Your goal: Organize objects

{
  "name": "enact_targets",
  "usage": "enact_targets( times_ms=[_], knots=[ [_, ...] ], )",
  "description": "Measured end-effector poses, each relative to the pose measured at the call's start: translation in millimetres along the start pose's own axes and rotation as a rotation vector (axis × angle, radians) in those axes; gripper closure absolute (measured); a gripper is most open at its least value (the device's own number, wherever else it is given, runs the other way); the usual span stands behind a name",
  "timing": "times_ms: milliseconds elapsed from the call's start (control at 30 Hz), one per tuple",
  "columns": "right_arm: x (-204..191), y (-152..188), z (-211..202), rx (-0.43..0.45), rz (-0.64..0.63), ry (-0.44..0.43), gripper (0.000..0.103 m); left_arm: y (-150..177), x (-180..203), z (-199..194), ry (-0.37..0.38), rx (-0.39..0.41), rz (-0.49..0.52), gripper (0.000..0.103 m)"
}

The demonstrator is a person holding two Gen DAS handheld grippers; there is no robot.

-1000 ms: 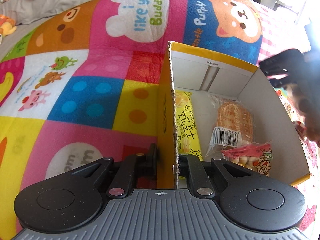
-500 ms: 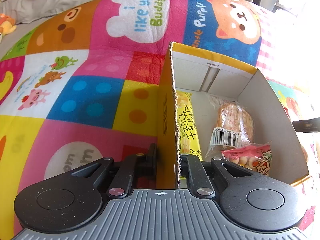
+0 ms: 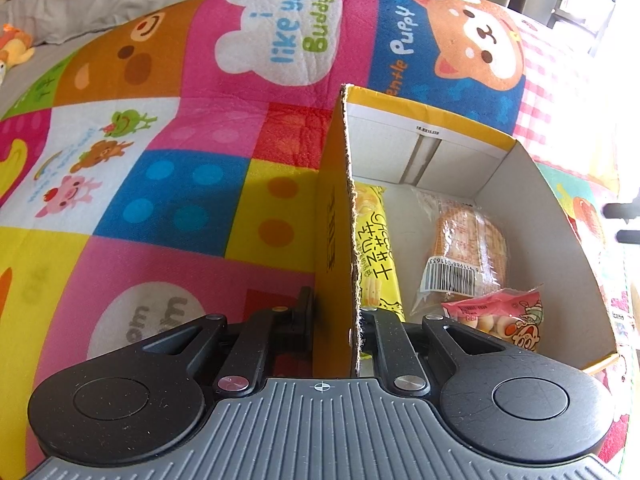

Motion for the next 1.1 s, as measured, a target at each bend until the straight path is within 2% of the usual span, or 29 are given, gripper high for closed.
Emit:
enact_targets(
  times_ms=[67,200,233,400,567,767,967,1100],
  knots=[
    [-2.9,2.1,18.9,-0.006,0.018,0.011,0.045,0.0,0.0,0.1,-0.001,-0.002,0.001,0.09],
    [-16.1,9.9,44.2,-0.034,-0.012,0.04,0.062,0.0,0.1,-0.2,-0.002,-0.005,0.004,0.09],
    [-18.5,12.6,45.6,-0.03,-0.032,0.051,0.062,-0.1,0.0,0.0,-0.001,-0.005,0.004,0.09],
    [-8.3,29.2,28.3,-0.036,-0.058,0.038,0.062,0.6,-0.5,-0.1,0.002,0.0,0.002,0.09],
    [13.3,60.5,0.8,-0.124,0.018,-0.063,0.062,1.2,-1.1,-0.3,0.007,0.005,0.0,0.09],
    [5.4,106.6,-32.2,-0.185,0.017,-0.129,0.061,1.1,-1.4,-0.3,0.008,0.005,-0.001,0.09],
    [-6.8,133.1,-58.1,-0.157,-0.065,-0.088,0.061,1.2,-1.4,-0.5,0.008,0.004,0.0,0.09],
    [-6.9,136.0,-82.5,-0.046,-0.145,0.006,0.061,1.2,-1.5,-0.6,0.009,0.004,-0.001,0.09]
  ],
)
Point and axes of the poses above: each gripper's, at about its wrist camera, not at the fingertips, and z roughly the way its jaws point, x to its right, y to its underside, the point moved 3 cm from there along z, roughly the way its jaws point, and after that the axes turned 5 degrees about y, right-handed, at the moved point
